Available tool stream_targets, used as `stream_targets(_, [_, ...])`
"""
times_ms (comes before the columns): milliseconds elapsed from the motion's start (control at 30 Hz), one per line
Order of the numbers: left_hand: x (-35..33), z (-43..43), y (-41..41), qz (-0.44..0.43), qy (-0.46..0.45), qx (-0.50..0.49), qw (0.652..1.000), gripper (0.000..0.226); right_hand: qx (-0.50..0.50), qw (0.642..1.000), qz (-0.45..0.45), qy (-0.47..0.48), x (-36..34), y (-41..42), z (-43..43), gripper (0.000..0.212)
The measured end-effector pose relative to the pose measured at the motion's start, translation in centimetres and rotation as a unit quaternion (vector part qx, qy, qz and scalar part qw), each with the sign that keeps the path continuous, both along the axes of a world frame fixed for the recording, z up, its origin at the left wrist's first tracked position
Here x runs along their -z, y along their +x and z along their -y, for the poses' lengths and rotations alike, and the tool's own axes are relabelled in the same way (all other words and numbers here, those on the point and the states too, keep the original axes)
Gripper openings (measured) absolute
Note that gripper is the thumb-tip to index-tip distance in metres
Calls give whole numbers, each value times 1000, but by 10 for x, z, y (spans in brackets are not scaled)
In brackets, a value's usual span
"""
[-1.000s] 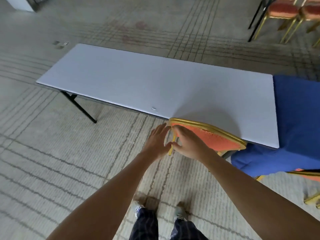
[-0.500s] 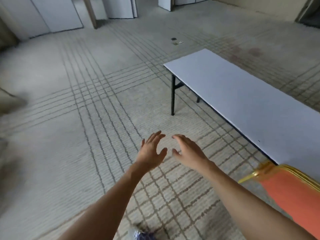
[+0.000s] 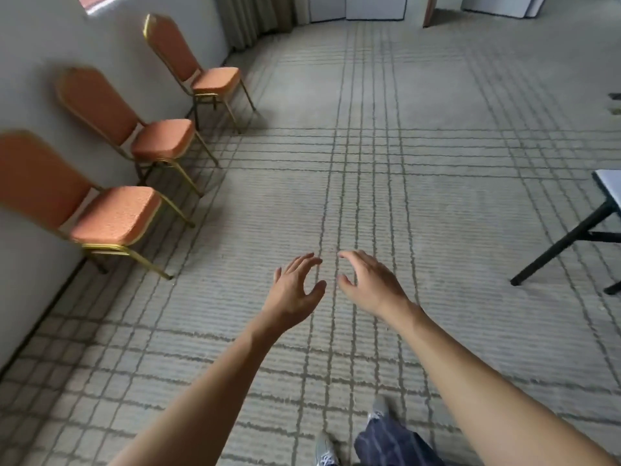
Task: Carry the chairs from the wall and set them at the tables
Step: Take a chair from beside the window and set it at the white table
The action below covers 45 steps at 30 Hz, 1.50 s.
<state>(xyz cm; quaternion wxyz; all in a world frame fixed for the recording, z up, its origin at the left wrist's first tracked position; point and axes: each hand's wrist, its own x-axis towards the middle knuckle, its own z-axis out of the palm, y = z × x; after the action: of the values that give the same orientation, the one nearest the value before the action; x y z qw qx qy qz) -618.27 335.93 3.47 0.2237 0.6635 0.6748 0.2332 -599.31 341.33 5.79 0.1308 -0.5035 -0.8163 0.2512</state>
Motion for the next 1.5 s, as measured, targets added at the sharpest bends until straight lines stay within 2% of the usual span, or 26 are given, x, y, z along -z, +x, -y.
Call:
stream_targets(300, [-4,-57,-105,2,-3,-206,979,50,-208,978,16,-15,14,-152,-134,49])
stream_targets(533, [-13,-64,-196,25,-10,-347,938,50,-335,942,-9,-33,5,-279,-159,47])
stream_targets(767, [7,-70,-329,46,-21,-414,909,51,-390,920,30,-41,21,-424,-189,48])
stream_targets(900, [22,-69,-418,55,-30,-411,910,51,-389,919,32,-46,23,-516,-190,47])
stream_targets(1067, [9,-76,-543,39,-4,-423,905,47,-385,921,16,-57,8,-640,-199,45])
stream_targets(1367, [23,-107,-714,51,-5,-467,883,48,-435,898,32,-51,21,-833,-245,45])
stream_targets(1500, [31,-134,-790,4,-11,-492,870,49,-469,880,28,-69,41,-928,-266,45])
